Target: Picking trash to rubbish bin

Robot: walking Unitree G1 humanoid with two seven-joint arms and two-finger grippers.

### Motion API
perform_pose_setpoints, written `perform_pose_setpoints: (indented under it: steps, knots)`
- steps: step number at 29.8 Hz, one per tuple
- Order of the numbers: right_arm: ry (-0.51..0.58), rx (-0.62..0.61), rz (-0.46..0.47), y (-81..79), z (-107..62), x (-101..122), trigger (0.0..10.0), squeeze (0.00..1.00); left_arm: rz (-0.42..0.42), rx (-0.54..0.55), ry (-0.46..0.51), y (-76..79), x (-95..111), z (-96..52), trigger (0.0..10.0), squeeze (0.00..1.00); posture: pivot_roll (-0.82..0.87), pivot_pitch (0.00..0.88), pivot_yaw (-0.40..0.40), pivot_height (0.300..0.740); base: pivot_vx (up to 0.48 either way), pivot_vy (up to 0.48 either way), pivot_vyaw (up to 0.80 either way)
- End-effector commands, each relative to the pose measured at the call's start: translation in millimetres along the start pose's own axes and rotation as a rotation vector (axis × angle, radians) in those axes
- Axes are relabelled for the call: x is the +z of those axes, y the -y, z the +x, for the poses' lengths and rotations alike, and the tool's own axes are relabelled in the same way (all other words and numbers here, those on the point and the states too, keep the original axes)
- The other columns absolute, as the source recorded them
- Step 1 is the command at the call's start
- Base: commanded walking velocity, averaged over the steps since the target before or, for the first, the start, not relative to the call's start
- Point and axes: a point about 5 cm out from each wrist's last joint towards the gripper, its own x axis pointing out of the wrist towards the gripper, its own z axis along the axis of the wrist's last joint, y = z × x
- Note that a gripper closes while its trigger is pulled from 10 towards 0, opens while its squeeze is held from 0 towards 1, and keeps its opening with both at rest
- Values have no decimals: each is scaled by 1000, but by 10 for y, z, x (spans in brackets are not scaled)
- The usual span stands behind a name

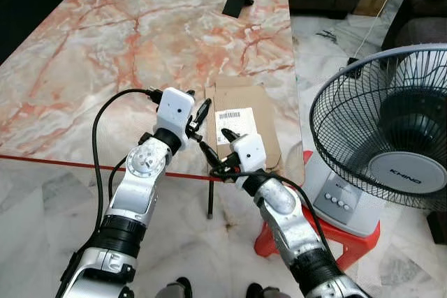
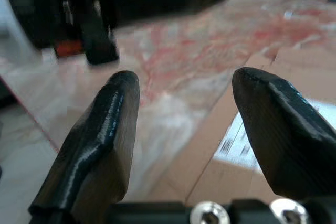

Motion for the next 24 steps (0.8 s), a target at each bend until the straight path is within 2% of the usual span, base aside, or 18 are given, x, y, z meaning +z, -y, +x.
perform_pose_setpoints:
  steps: [1,3,5,6,9,13,20,24]
  knots:
    - [17,-36,-10,52,53,85,10000,0,-4,-16,23,14,76,27,10000,0,71,178,1,740,0,0,0]
    - [-22,-135,-33,216,108,85,10000,0,-3,-18,23,24,78,26,10000,0,75,178,1,740,0,0,0]
    - [-36,-153,-42,250,117,79,10000,0,-3,-18,23,25,78,25,10000,0,75,178,1,740,0,0,0]
    - [-67,-198,-40,348,161,75,10000,0,-3,-19,22,30,77,23,10000,0,79,177,-1,740,0,0,0]
    - [-124,-254,-45,474,251,95,10000,0,-2,-18,19,26,74,11,10000,0,82,179,-3,740,0,0,0]
    - [-201,-262,-104,521,348,107,10000,0,1,-17,12,16,65,-1,10000,0,86,177,-9,740,0,0,0]
    - [-288,-293,-129,569,478,141,10000,0,5,-15,9,12,69,-17,10000,0,102,168,-16,740,0,0,0]
    - [-407,-288,-145,533,475,9,10000,0,4,-32,-1,25,70,-30,10000,0,112,161,-19,740,0,0,0]
